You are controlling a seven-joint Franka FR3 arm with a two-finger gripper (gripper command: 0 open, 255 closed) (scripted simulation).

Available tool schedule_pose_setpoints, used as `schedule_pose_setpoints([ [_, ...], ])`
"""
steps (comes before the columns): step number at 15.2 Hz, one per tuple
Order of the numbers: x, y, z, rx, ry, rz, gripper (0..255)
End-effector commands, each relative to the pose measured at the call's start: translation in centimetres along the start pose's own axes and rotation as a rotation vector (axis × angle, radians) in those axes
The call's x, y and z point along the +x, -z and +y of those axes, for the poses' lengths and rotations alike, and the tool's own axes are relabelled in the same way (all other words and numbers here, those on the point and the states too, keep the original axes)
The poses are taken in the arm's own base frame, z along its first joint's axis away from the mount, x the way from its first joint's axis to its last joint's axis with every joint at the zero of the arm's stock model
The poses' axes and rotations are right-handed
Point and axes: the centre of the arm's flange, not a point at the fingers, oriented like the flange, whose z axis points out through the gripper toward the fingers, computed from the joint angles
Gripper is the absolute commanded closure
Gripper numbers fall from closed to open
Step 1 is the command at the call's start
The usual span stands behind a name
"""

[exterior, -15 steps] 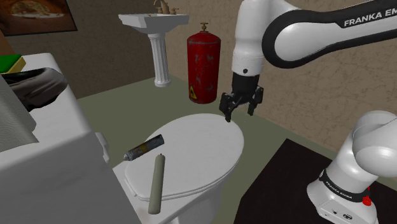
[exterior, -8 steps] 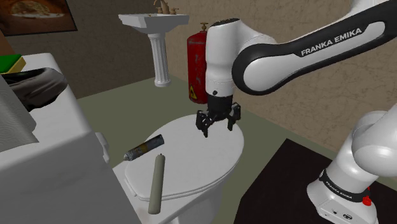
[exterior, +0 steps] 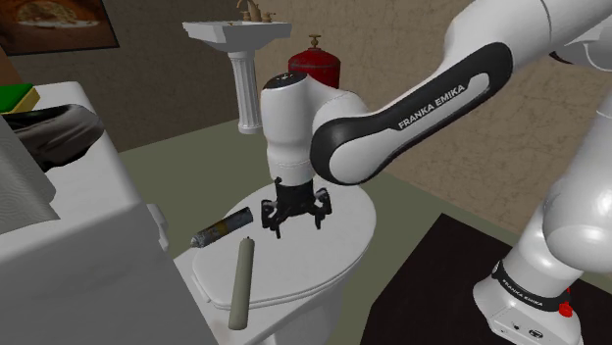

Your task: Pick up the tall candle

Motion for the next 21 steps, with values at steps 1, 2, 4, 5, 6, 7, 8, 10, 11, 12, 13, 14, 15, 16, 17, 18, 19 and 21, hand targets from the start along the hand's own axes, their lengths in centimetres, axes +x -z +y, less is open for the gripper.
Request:
schedule_pose_setpoints([
  [1,0.3,-1.4,-2.4,-0.006,-0.026,0.005,0],
  [2,0.3,-2.1,-3.6,-0.008,-0.037,0.007,0],
  [4,0.4,-3.4,-5.9,-0.014,-0.059,0.01,0],
  [5,0.5,-4.1,-7.1,-0.017,-0.07,0.012,0],
  [6,0.6,-4.8,-8.2,-0.019,-0.081,0.014,0],
  [7,0.7,-5.5,-9.4,-0.022,-0.092,0.016,0],
  [8,0.8,-6.2,-10.6,-0.025,-0.102,0.017,0],
  [10,1.1,-7.6,-12.9,-0.03,-0.124,0.021,0],
  [11,1.2,-8.3,-14.0,-0.033,-0.135,0.023,0],
  [12,1.4,-9.0,-15.2,-0.036,-0.146,0.024,0],
  [13,1.5,-9.3,-15.7,-0.037,-0.151,0.025,0],
  [14,1.5,-9.9,-15.7,-0.037,-0.151,0.025,0],
  [15,1.5,-10.4,-15.8,-0.037,-0.151,0.025,0],
  [16,1.5,-10.9,-15.8,-0.037,-0.151,0.025,0],
  [17,1.5,-11.4,-15.8,-0.037,-0.151,0.025,0],
  [18,1.5,-12.0,-15.8,-0.037,-0.151,0.025,0],
  [19,1.5,-12.5,-15.9,-0.037,-0.151,0.025,0],
  [21,1.4,-13.3,-15.9,-0.037,-0.151,0.025,0],
])
